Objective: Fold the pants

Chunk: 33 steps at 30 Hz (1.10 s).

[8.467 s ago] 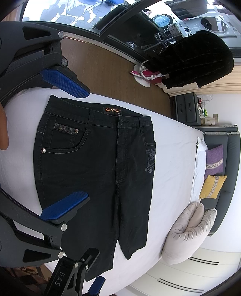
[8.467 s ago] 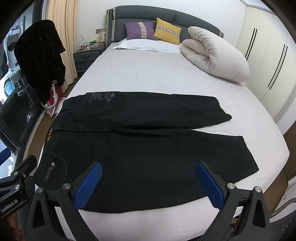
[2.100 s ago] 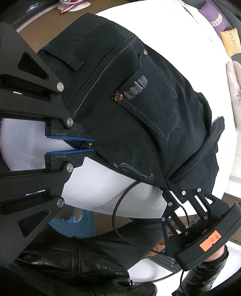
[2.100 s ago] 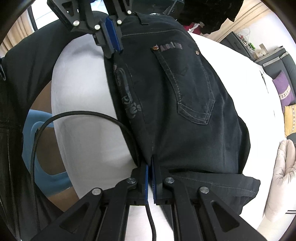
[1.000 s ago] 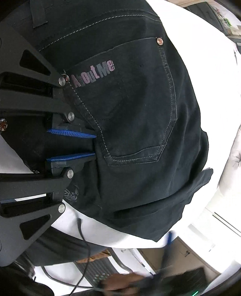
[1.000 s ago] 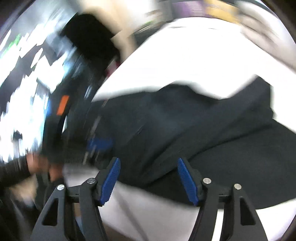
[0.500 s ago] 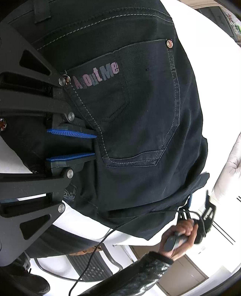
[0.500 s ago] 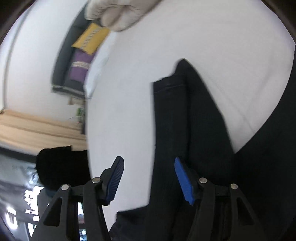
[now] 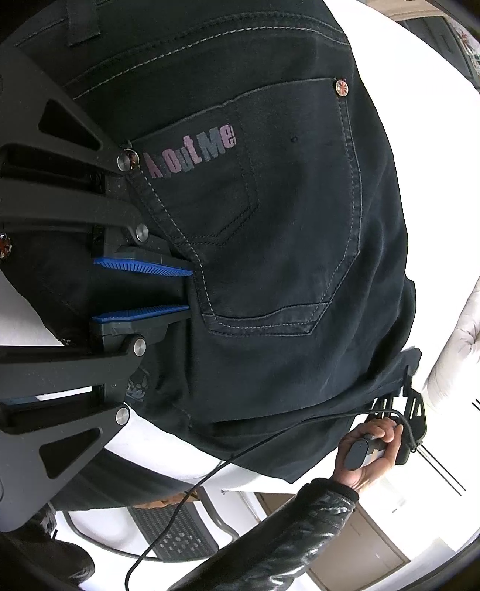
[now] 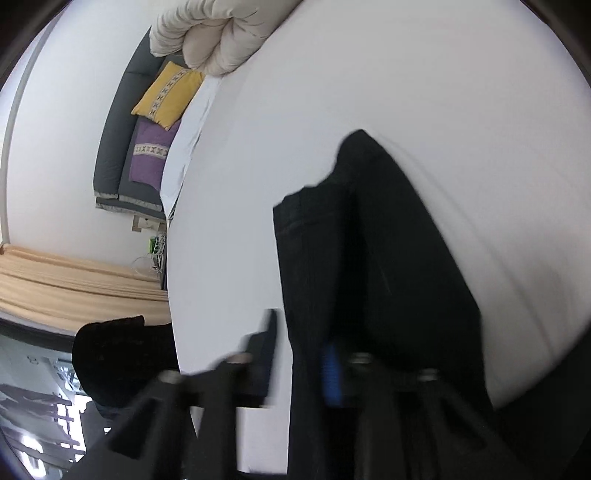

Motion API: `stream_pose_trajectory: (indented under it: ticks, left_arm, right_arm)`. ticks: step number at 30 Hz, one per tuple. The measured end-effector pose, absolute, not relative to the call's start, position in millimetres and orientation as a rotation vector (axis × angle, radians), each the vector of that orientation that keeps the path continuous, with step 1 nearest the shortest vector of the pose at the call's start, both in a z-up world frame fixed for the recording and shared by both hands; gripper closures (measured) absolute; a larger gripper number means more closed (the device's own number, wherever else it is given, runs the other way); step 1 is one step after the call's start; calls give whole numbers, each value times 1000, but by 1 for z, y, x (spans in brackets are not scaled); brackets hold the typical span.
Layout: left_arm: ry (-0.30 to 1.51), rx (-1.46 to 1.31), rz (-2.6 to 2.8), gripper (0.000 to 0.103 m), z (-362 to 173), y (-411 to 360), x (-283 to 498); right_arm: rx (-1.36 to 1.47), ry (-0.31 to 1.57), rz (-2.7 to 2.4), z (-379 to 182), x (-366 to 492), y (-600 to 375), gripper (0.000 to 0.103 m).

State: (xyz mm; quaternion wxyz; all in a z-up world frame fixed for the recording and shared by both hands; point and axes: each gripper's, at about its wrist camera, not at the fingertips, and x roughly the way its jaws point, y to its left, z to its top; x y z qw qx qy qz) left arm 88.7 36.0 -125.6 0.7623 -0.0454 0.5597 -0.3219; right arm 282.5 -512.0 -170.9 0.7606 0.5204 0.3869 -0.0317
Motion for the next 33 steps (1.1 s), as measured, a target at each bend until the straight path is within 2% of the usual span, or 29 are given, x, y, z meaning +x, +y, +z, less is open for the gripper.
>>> stream_pose_trajectory:
  ticks: [6,10,14,18,21,23,26,28,33]
  left_arm:
    - [1225,-68,-693,87,-123,28,89]
    - [1223,-57,-688,87,-122,23,88]
    - [1221,-42,-675,87,-121,17,86]
    - [1226,-28,-664,87,-120,10,83]
    - [1231,-12,-655,87,-119,7,83]
    - [1232,-10,-645,87,-118,4,82]
    - [1230,-12,-632,86,-118,0,80]
    - [1228,-17,-627,87,-118,-1,79]
    - [1230,-36,-628,86,-117,2,77]
  right_arm:
    - [1045,684,-74,-124,222,-543,98]
    - [1076,536,-186,-103,127,-596,98]
    - [1143,458,-347,-120,22,-631,98]
    - [1237,468,-436,-160,-35,-636,98]
    - [1320,431,-444,-176,-54,-637,98]
    - [1382,408,-416,-183,-54,-643,94]
    - [1340,419,-405,-181,-45,-652,92]
    - [1329,446,-419,-178,-33,-651,99]
    - [1278,482,-480,-167,-19,-657,101]
